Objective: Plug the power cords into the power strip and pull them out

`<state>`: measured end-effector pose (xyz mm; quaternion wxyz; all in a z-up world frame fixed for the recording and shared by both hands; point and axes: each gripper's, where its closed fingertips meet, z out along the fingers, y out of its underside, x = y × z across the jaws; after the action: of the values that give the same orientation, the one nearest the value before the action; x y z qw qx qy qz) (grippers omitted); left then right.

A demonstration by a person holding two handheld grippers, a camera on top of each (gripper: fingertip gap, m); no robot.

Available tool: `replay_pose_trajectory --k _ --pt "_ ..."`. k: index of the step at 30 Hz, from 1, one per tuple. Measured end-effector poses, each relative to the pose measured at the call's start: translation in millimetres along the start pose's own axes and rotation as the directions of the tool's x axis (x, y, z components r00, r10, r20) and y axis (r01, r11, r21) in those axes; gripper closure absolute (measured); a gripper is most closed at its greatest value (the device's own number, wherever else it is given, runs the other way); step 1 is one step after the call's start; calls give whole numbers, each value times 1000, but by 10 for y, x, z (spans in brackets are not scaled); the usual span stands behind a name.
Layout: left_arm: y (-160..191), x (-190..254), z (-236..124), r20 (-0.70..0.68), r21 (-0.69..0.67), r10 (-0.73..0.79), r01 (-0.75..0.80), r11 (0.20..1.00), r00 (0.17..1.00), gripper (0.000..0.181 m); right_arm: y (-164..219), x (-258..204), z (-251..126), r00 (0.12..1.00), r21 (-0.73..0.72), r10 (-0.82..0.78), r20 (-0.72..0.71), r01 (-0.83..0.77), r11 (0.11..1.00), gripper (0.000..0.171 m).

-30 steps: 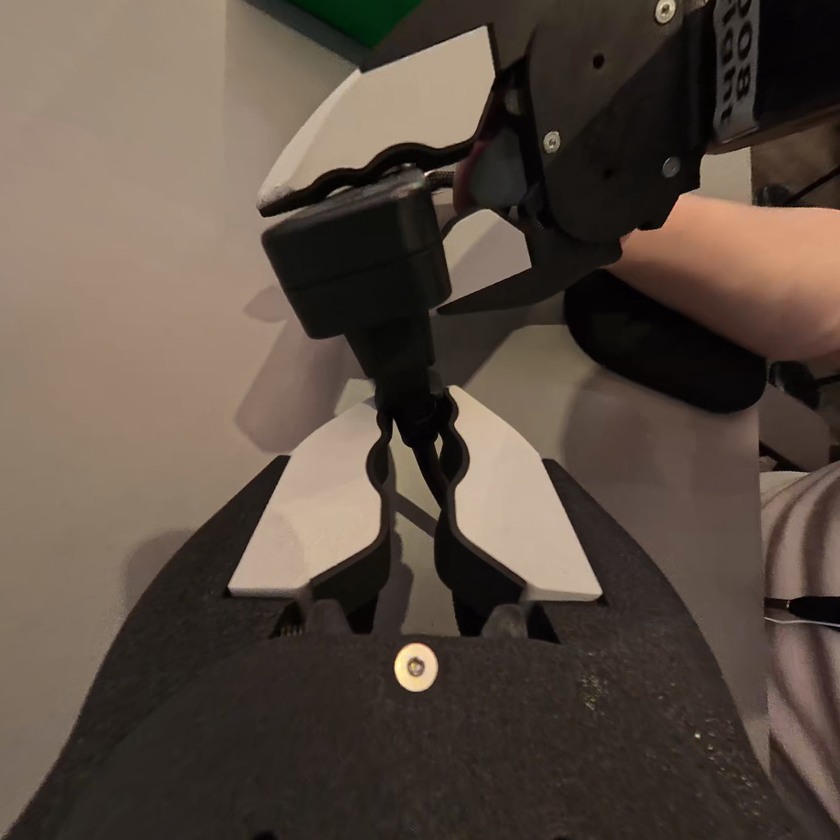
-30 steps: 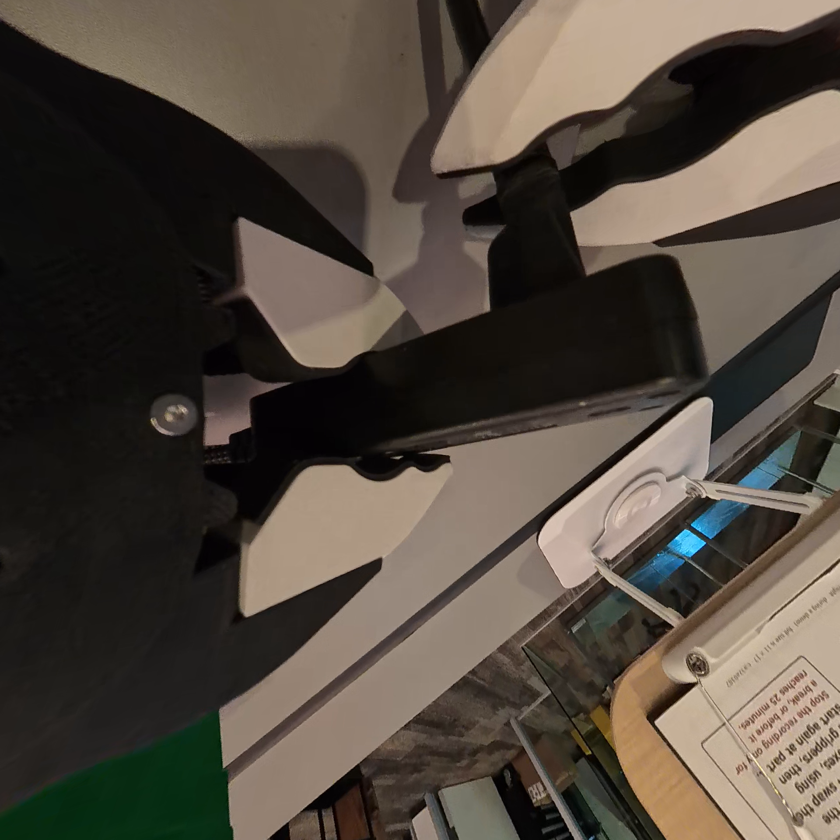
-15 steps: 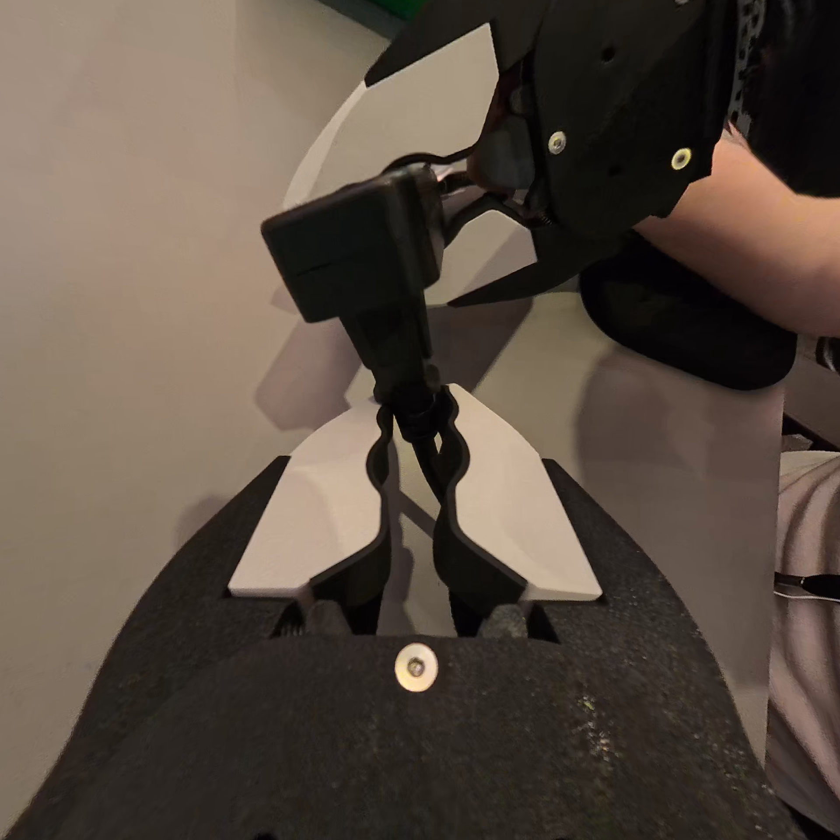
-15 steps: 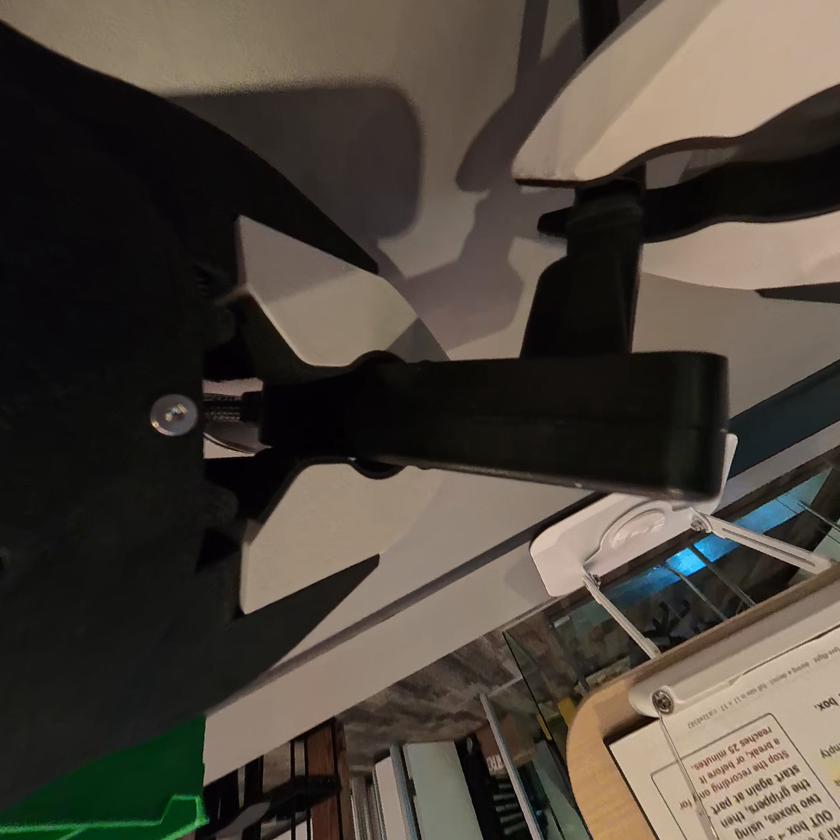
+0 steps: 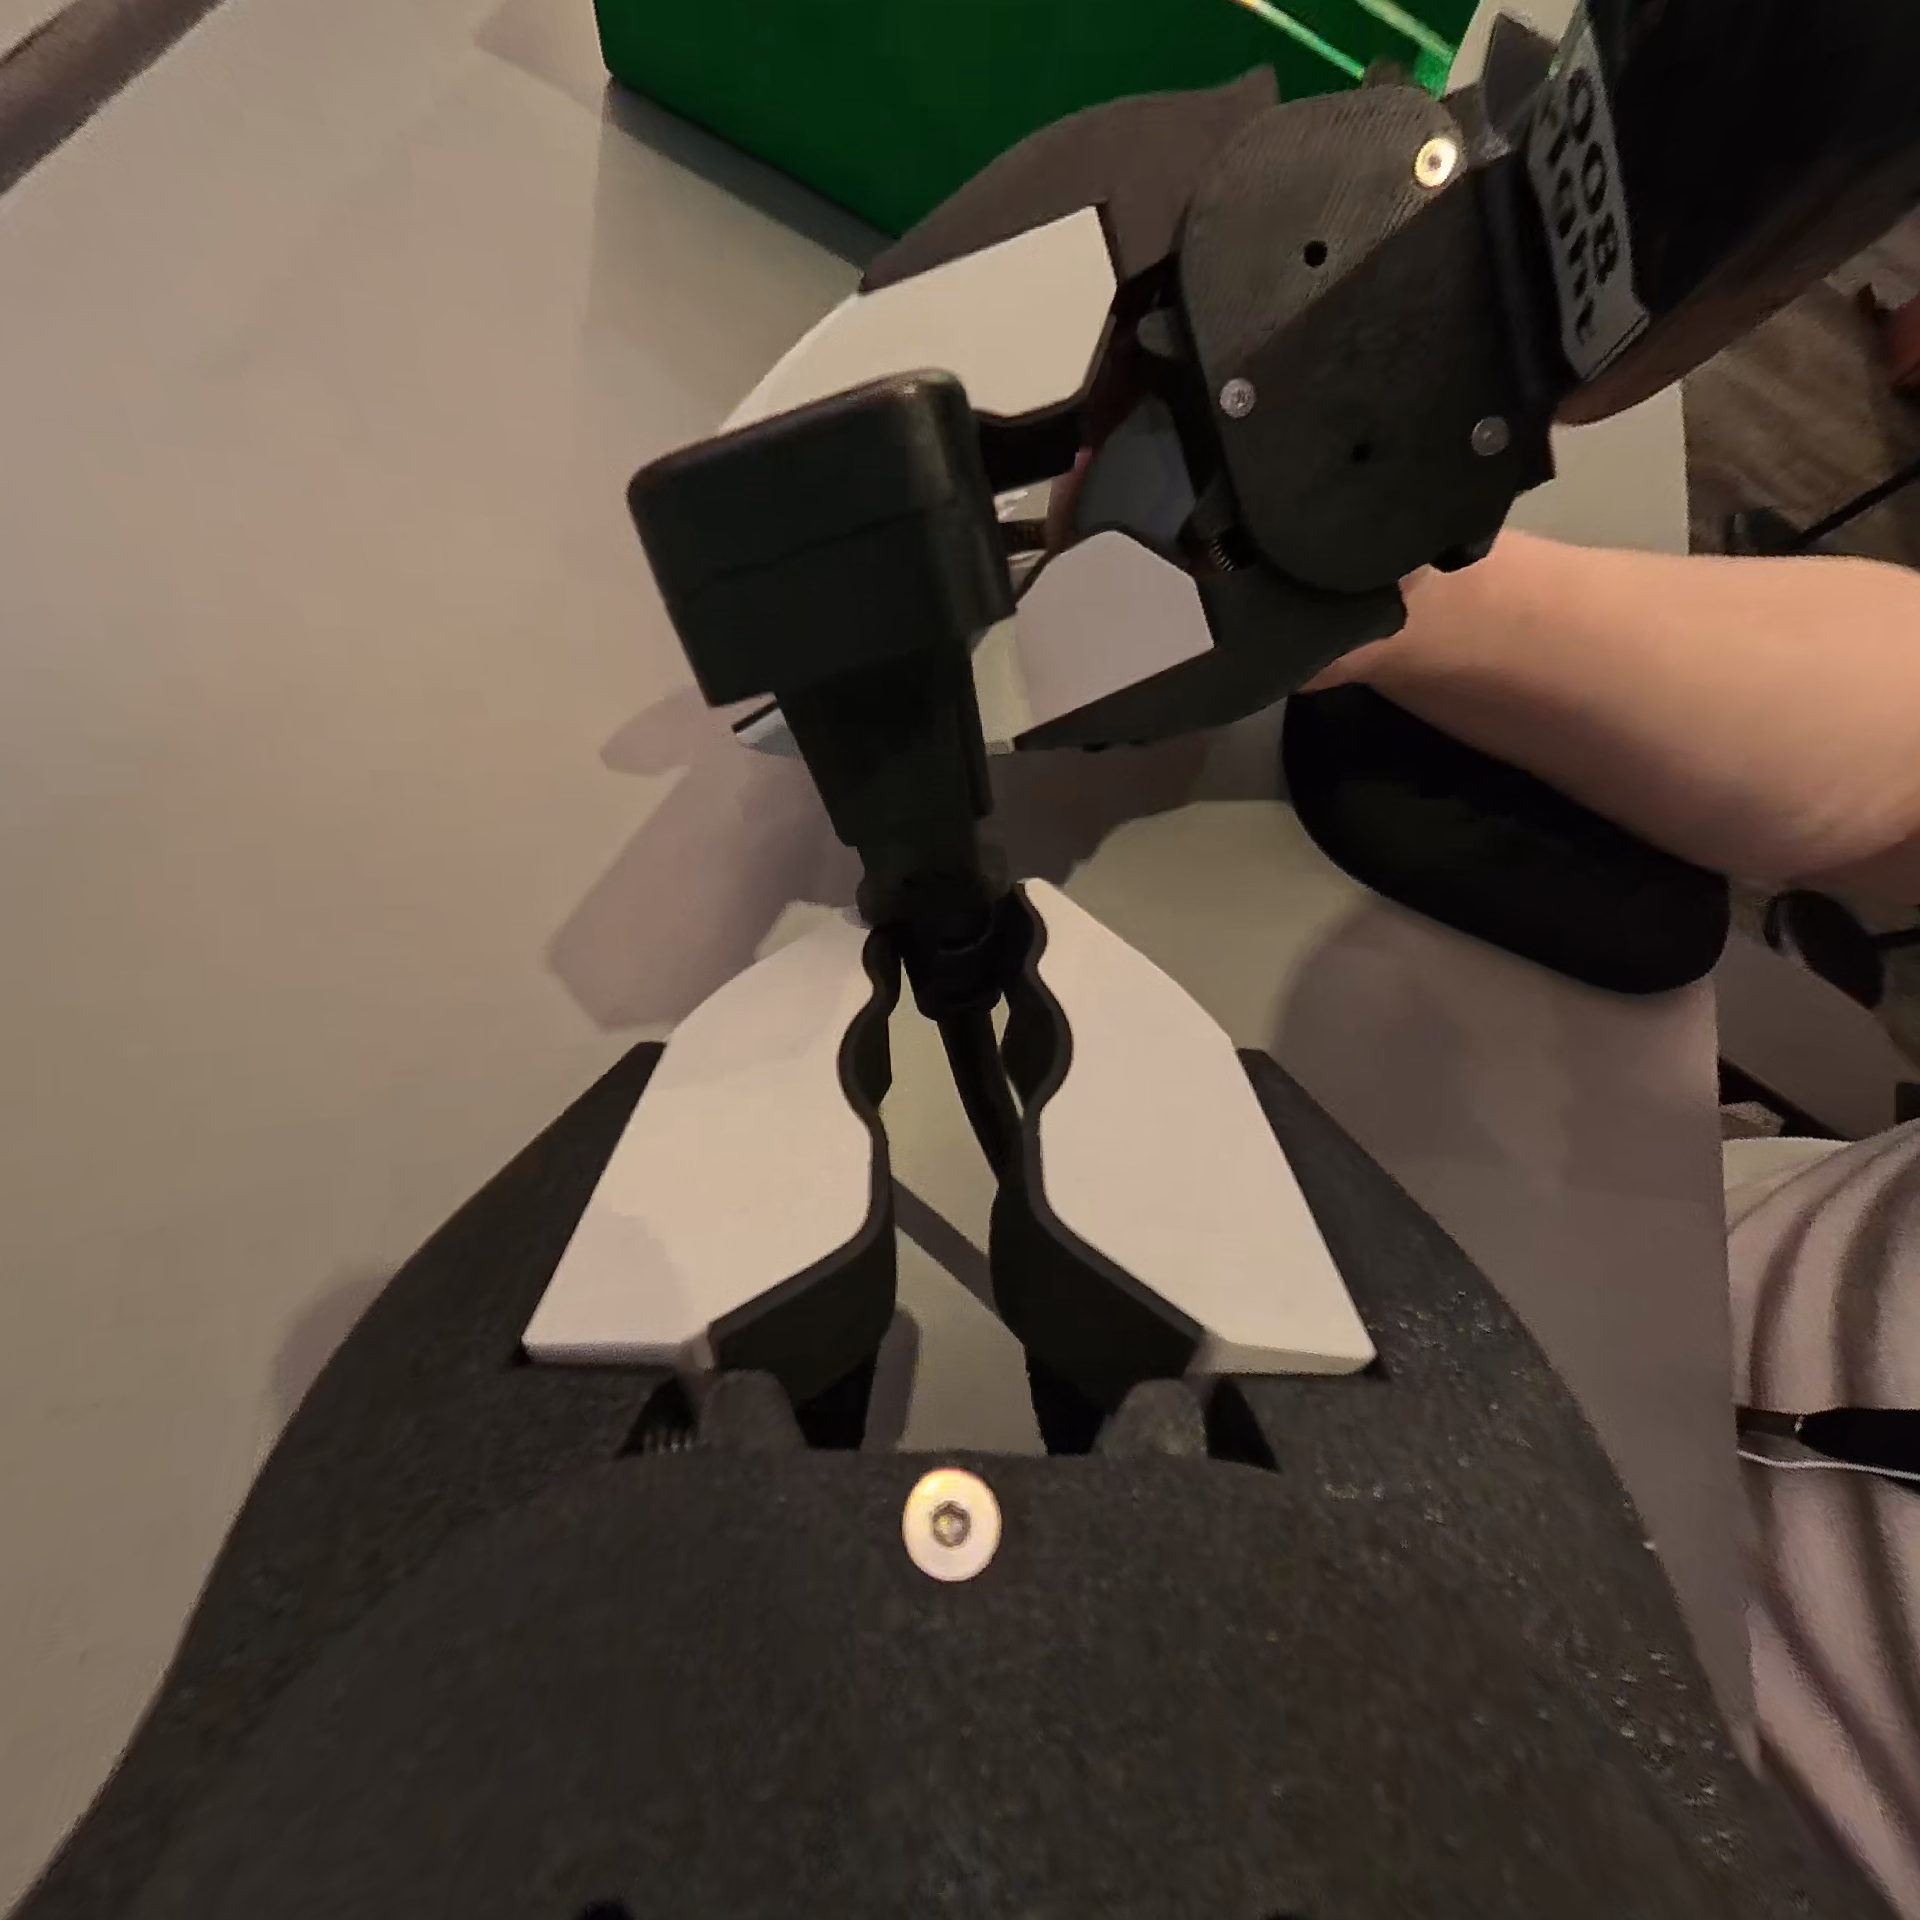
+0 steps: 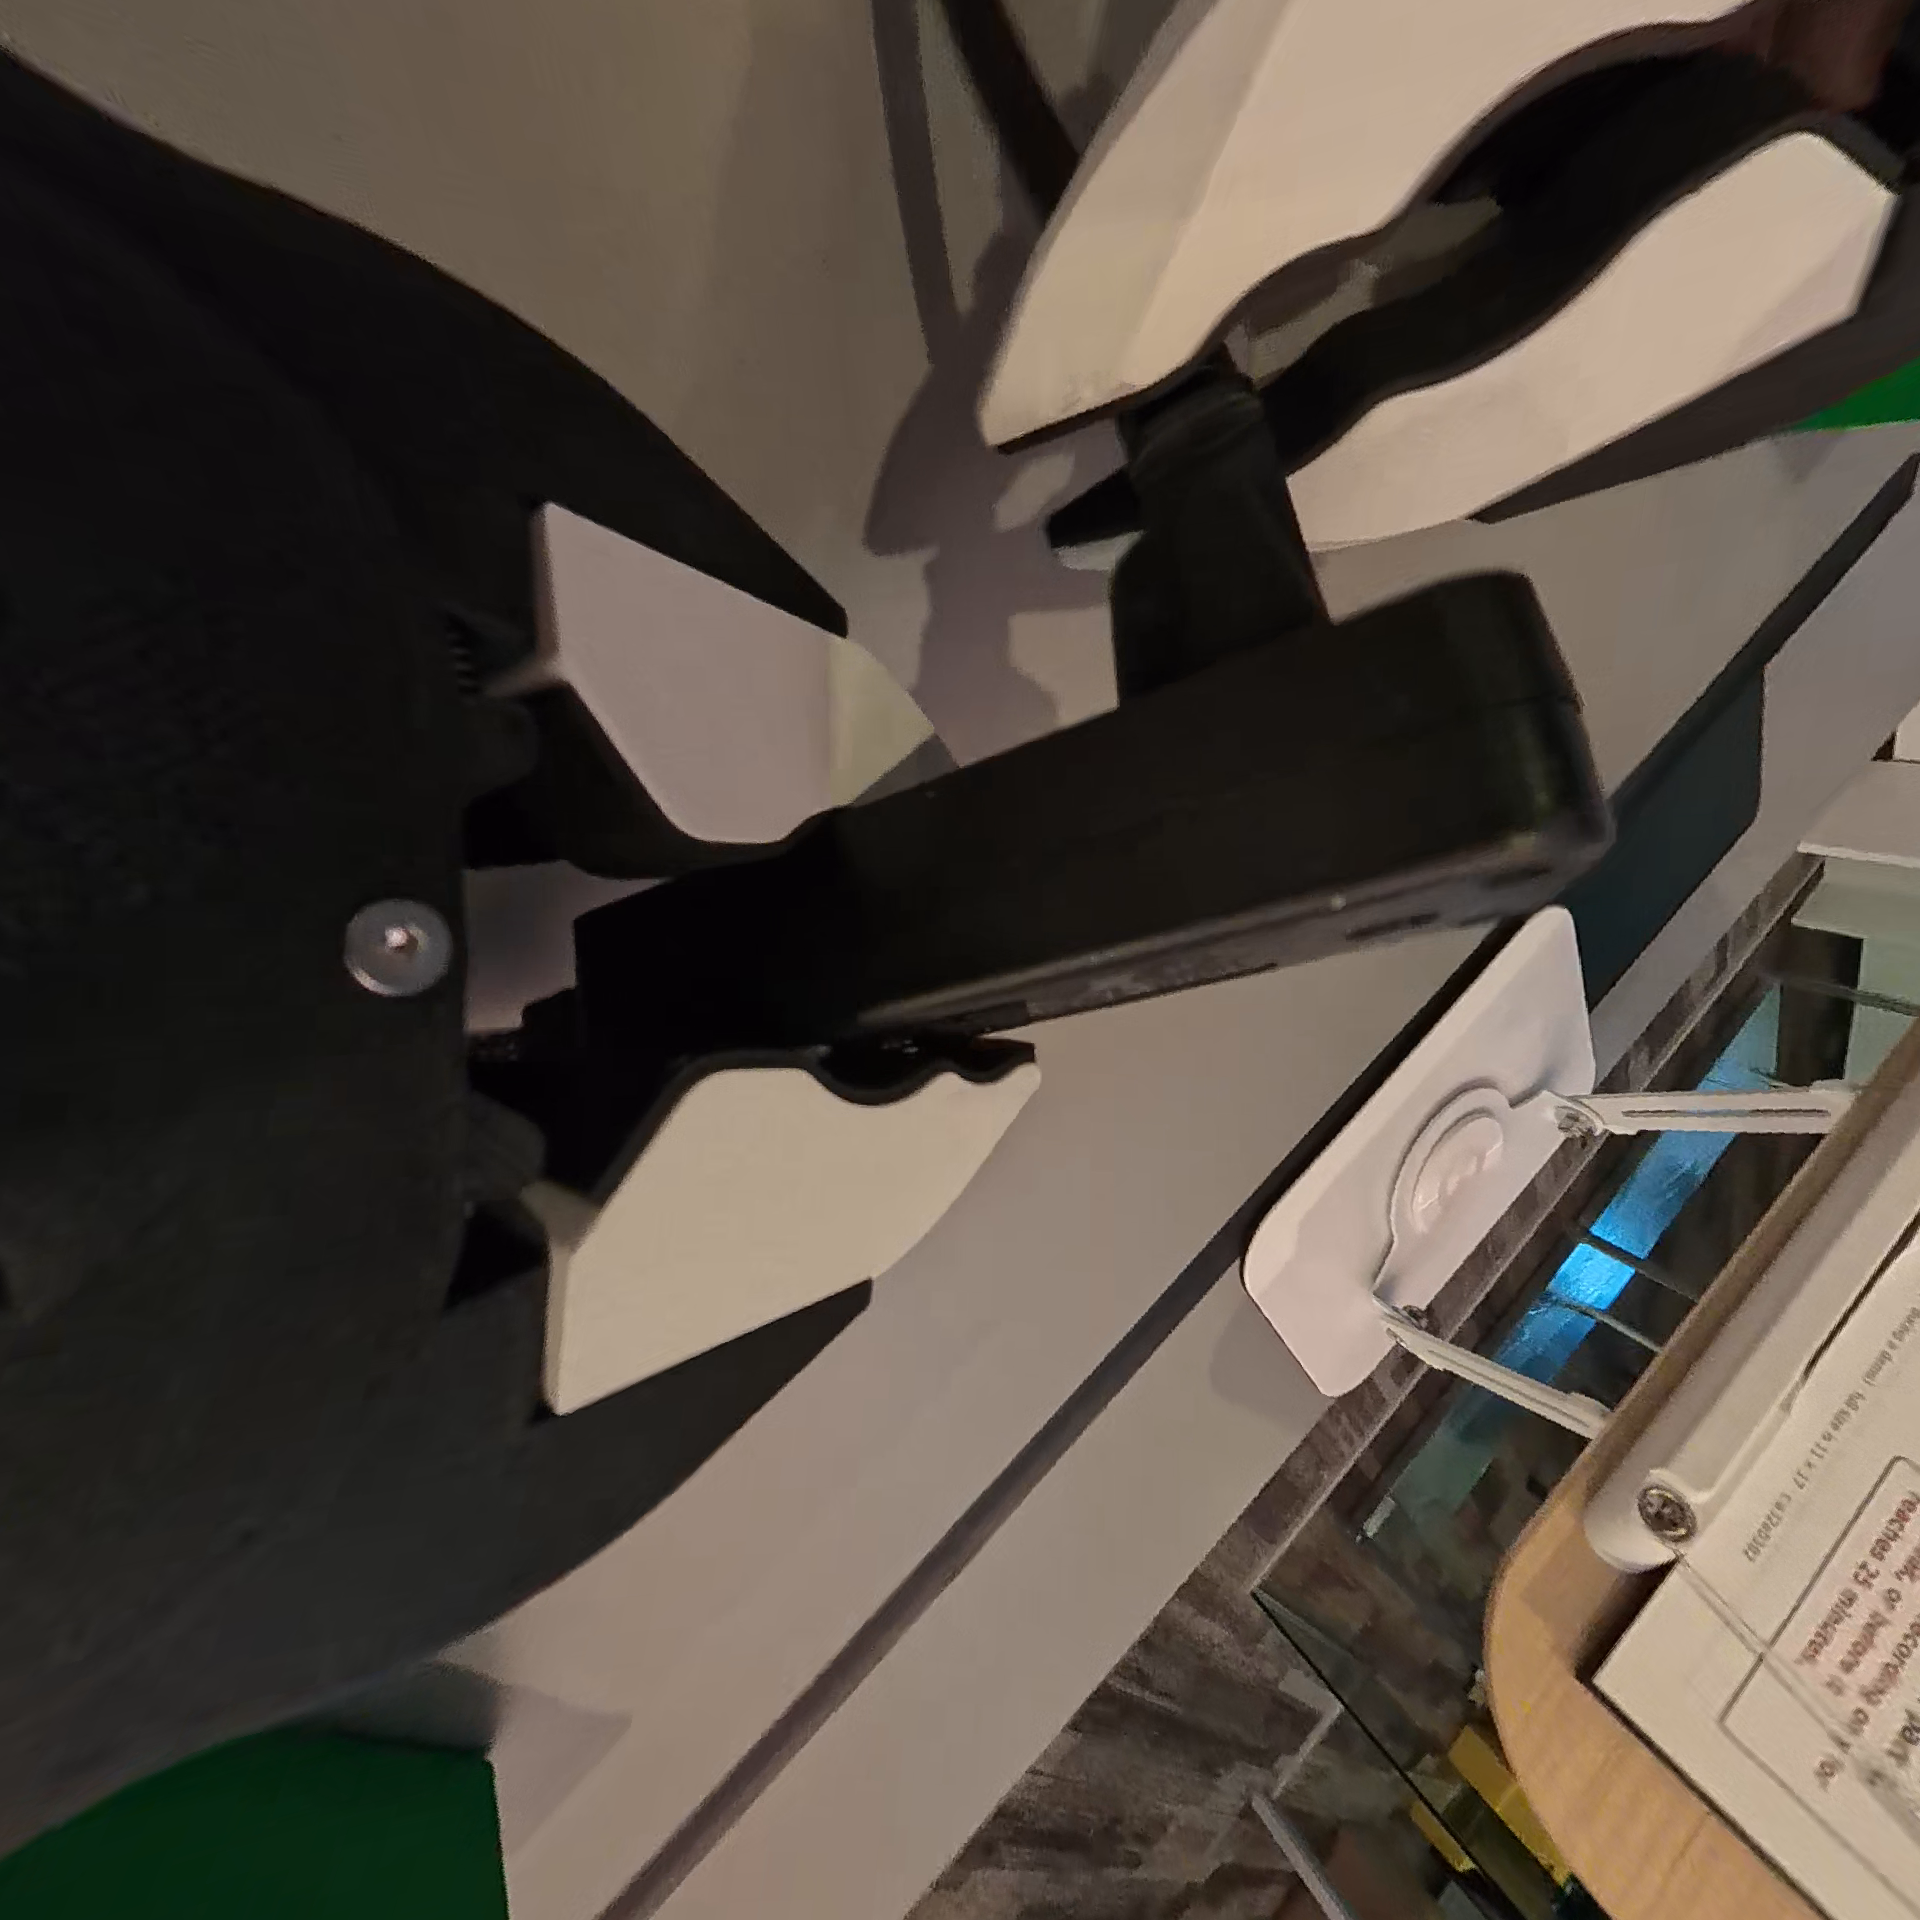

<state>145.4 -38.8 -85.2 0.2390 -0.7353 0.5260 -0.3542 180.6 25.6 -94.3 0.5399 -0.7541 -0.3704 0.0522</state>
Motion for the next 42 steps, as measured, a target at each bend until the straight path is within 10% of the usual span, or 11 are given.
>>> replay_pose_trajectory --k 13,24,42 --pt "176 -28 -17 9 -111 59 -57 992 998 163 59 -56 -25 957 -37 -290 -5 289 957 137" --pt "214 -86 53 44 -115 2 3 993 999 164 73 -98 59 999 -31 -30 23 31 999 138" --pt "324 -74 159 45 -177 31 -22 984 999 163 130 -95 38 984 -65 -178 24 179 982 138"
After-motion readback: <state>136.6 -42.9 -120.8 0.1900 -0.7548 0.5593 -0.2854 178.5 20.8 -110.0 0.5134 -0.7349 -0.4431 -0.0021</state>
